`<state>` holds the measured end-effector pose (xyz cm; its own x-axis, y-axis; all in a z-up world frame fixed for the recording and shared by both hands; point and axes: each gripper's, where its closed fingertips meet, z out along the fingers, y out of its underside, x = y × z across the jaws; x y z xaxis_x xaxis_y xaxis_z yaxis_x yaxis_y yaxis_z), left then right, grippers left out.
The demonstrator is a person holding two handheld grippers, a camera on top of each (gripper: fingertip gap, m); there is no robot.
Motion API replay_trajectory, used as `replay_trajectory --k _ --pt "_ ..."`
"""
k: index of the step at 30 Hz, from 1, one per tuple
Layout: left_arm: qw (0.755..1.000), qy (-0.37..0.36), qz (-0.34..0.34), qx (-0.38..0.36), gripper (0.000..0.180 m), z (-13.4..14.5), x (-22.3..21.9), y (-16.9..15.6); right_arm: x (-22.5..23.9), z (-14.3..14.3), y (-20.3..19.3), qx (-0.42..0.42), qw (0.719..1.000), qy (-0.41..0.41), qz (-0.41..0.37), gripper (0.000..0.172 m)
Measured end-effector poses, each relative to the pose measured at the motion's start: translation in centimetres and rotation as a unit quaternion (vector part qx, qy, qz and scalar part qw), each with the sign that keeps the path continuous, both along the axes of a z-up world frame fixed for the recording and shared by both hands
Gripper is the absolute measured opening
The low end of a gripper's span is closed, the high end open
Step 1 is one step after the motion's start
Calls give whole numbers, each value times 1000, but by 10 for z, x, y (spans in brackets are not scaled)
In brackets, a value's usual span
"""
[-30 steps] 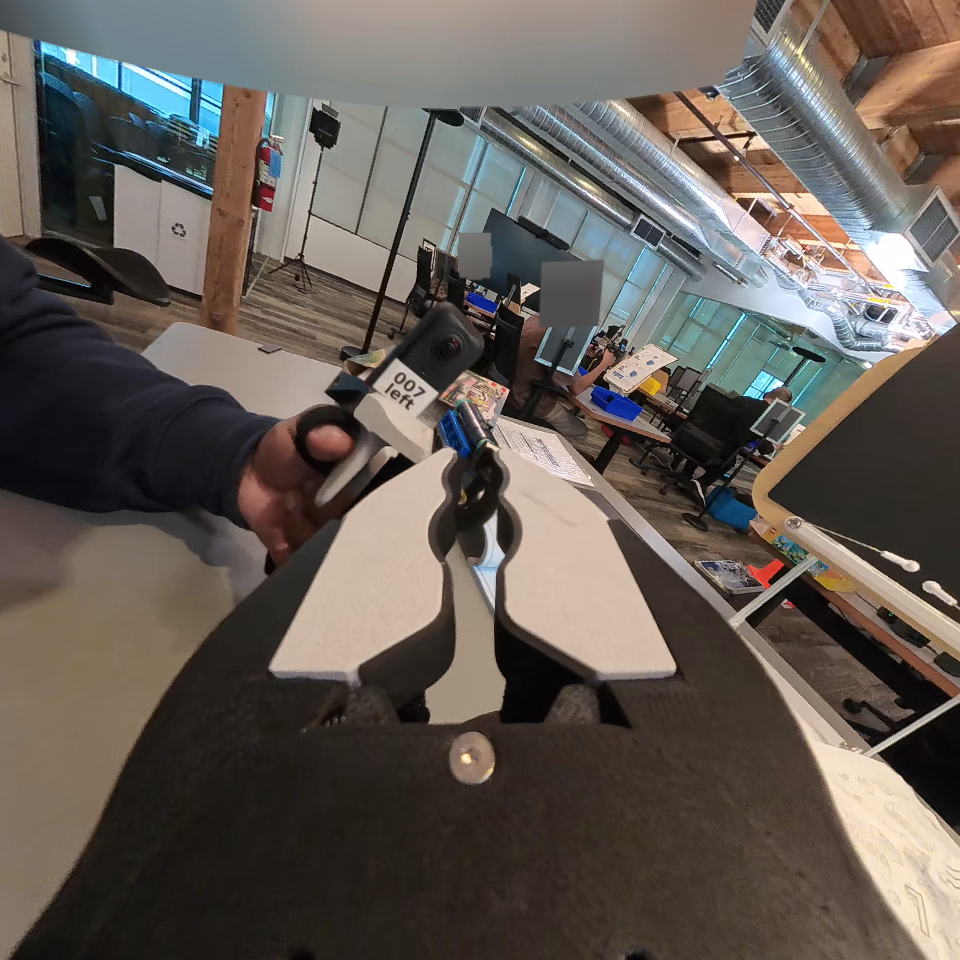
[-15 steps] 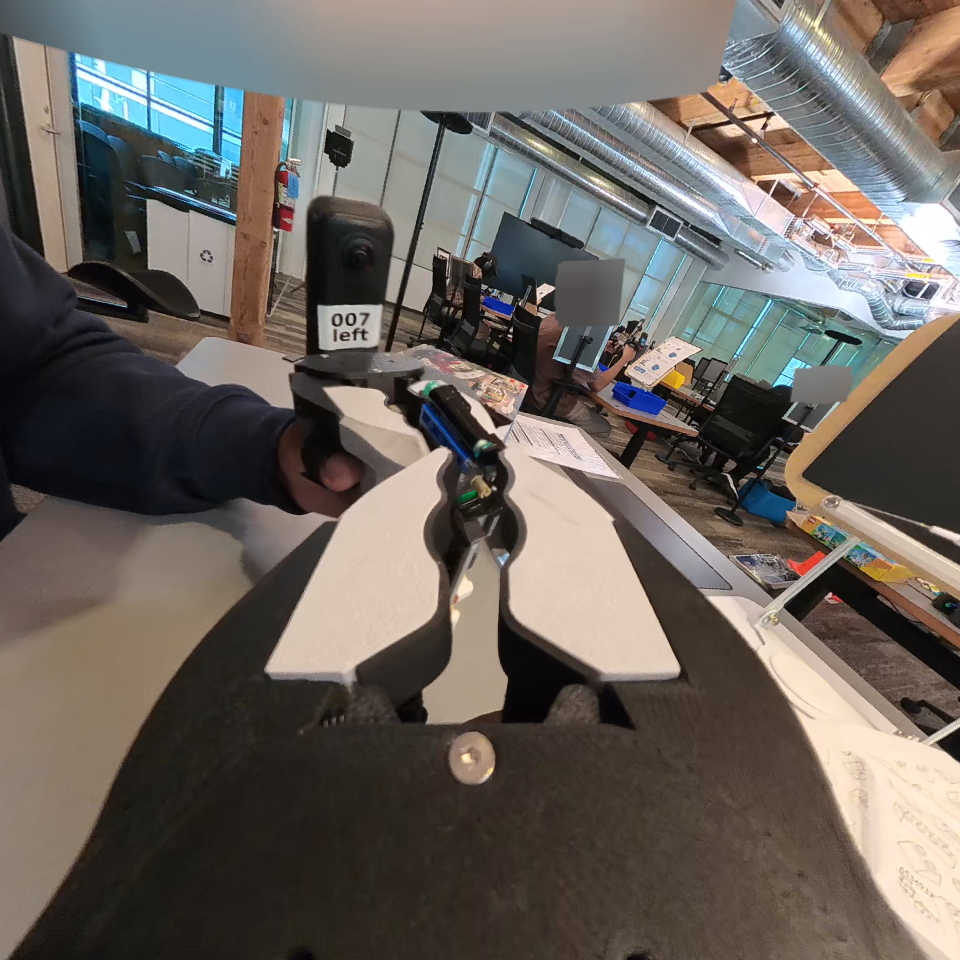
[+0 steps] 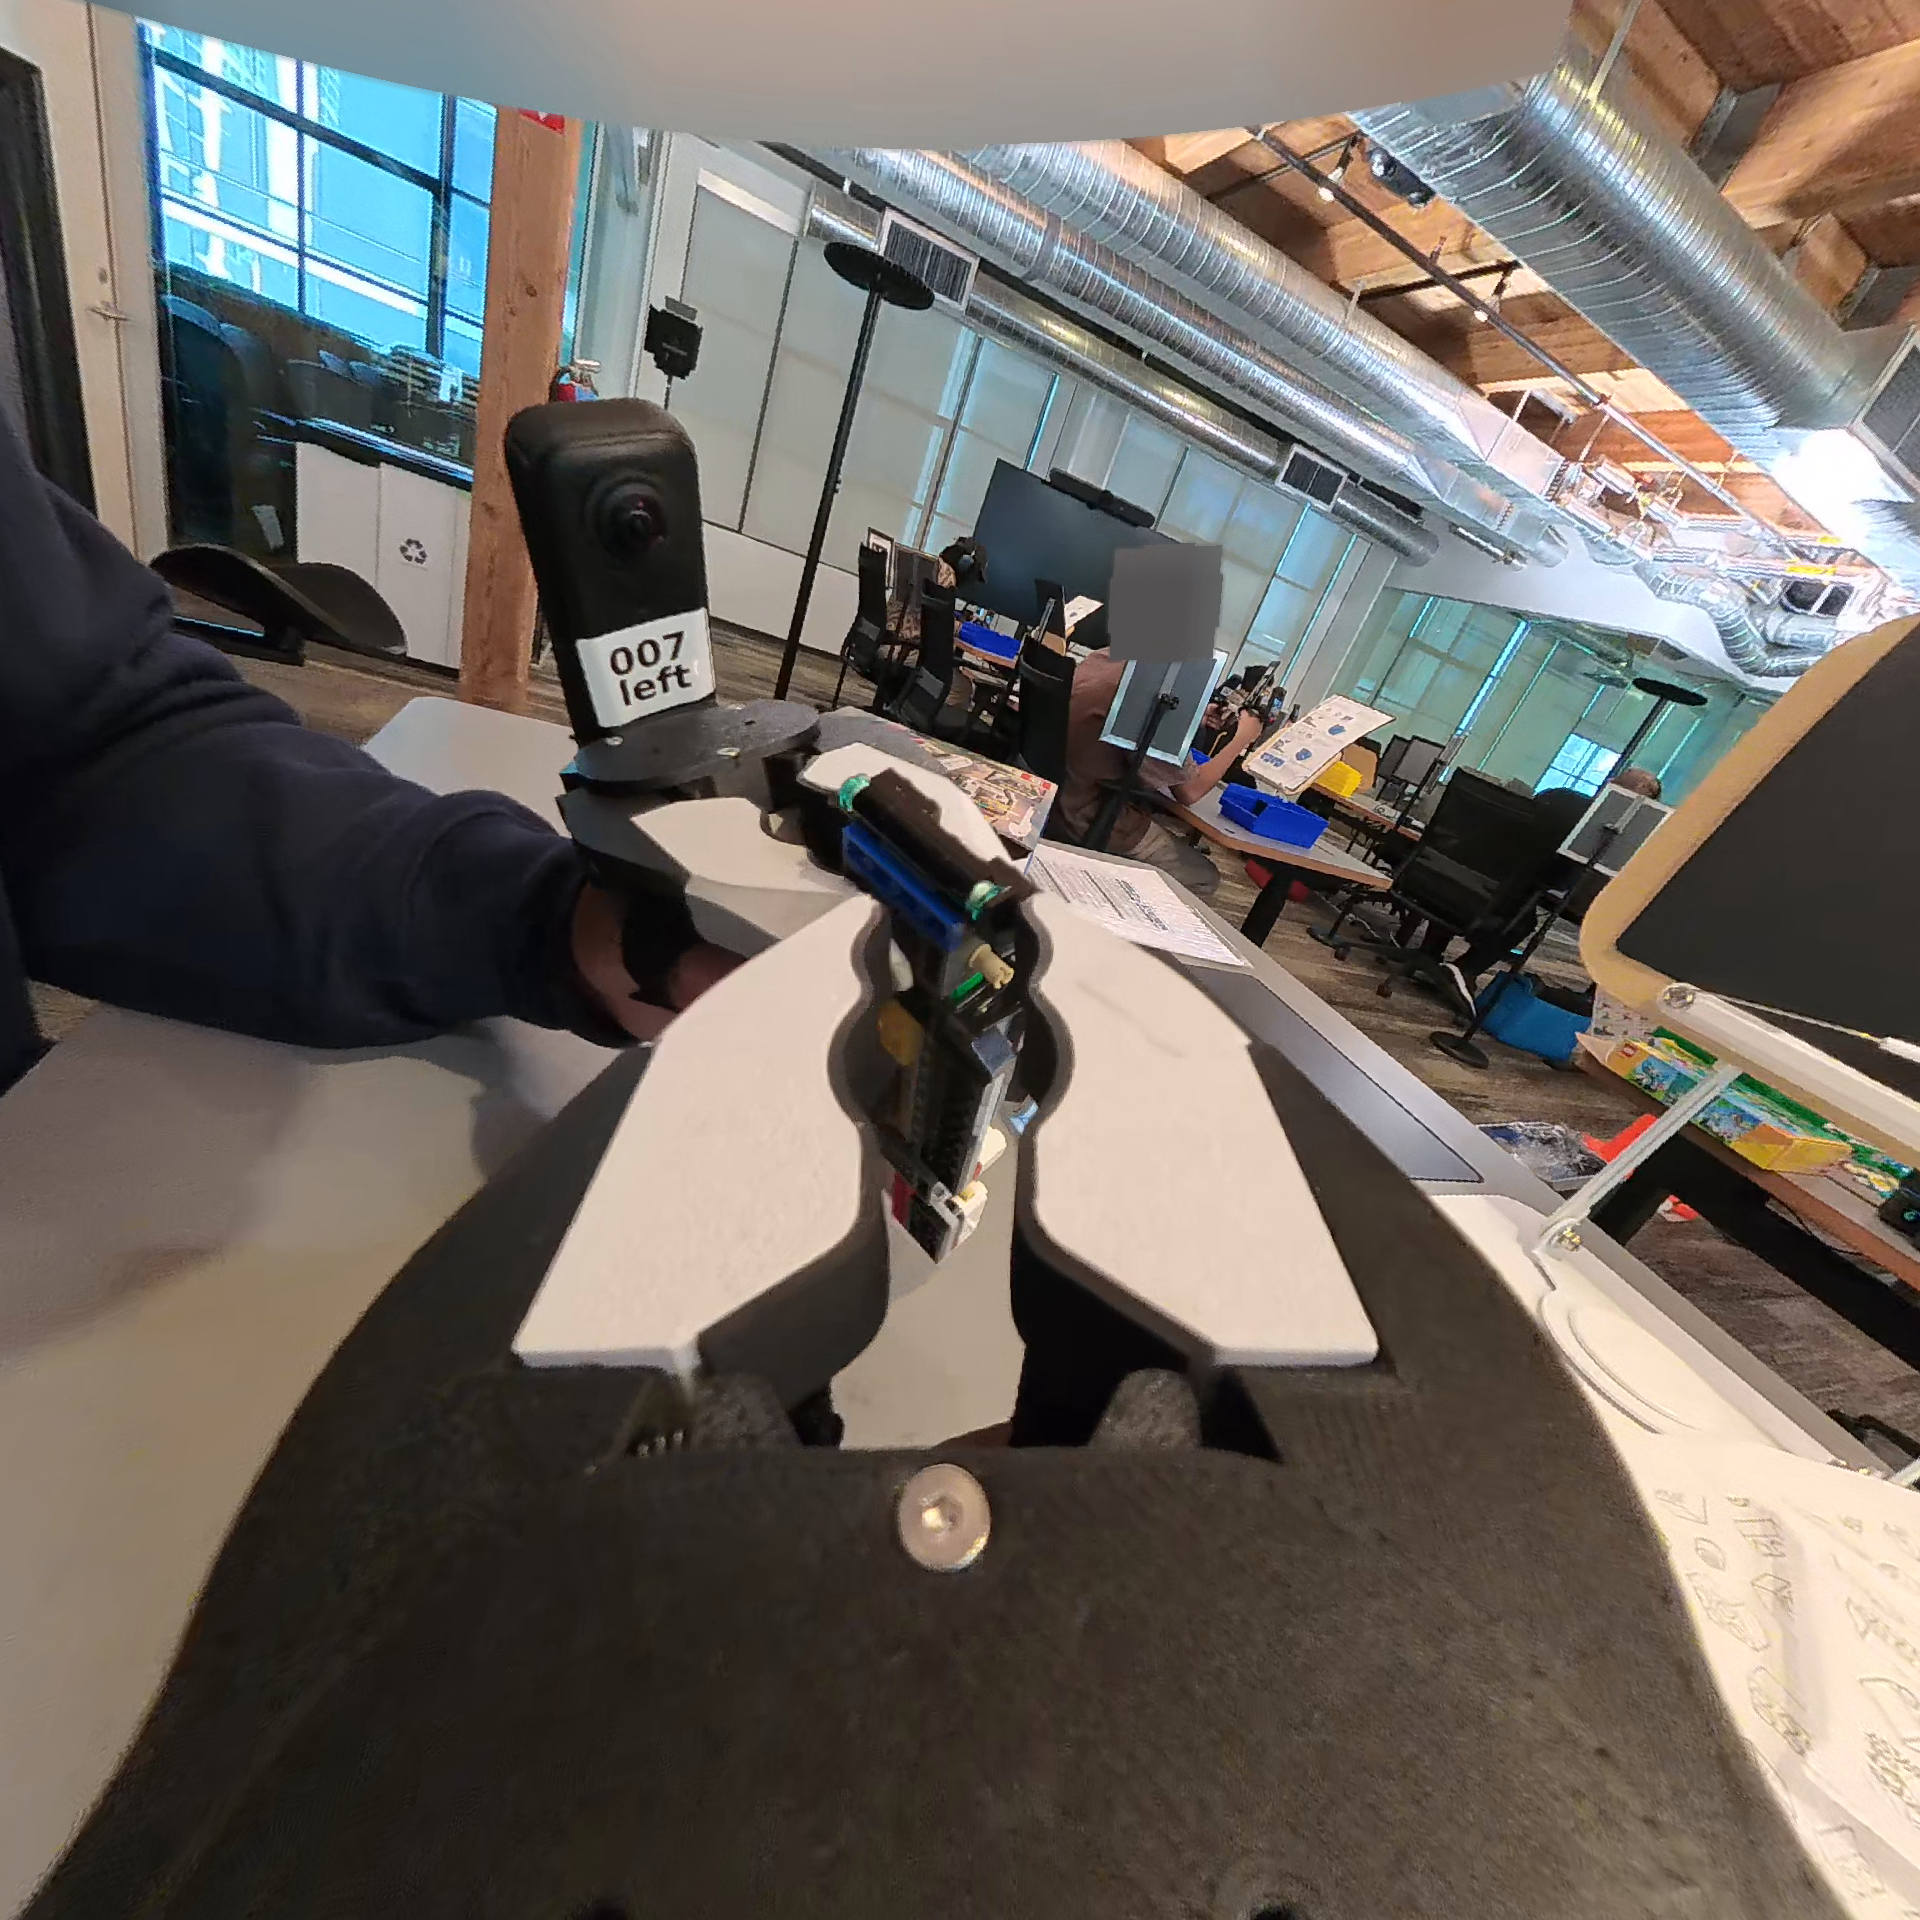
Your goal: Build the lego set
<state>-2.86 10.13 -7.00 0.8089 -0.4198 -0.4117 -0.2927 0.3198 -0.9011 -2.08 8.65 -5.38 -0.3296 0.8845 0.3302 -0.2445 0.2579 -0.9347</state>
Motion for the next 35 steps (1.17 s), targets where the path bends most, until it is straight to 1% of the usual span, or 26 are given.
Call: replay_trajectory --k 5,7,9,12,14,16,20,24,28,32,35 --pt "999 25 26 17 25 0 -3 3 -2 -1 2 8 1000 -5 -11 24" --pt "997 52 52 35 25 1 -4 4 -2 1 3 -3 1000 -4 -11 24" --pt "990 94 84 59 25 1 -4 5 -2 1 3 -28 1000 -8 -7 25" --pt "968 180 142 100 25 1 -7 8 -1 -1 0 -54 998 -22 -3 34" --pt "946 240 177 128 25 -1 -6 9 0 0 -3 -68 997 -29 0 37" --pt "929 276 196 151 25 -1 -4 9 1 1 -5 -81 996 -37 0 41" --pt "907 305 225 184 25 4 -5 6 5 2 -6 -85 995 -40 -16 49" --pt "885 335 249 205 25 9 -8 4 4 -8 -5 -69 995 -58 -39 54" --pt "877 351 251 210 25 7 -6 4 4 -12 -7 -53 995 -65 -46 56" --pt "875 361 248 207 25 3 -5 5 4 -16 -5 -24 996 -66 -61 54" --pt "873 369 246 206 25 1 -4 5 4 -19 -4 -19 995 -72 -63 53"
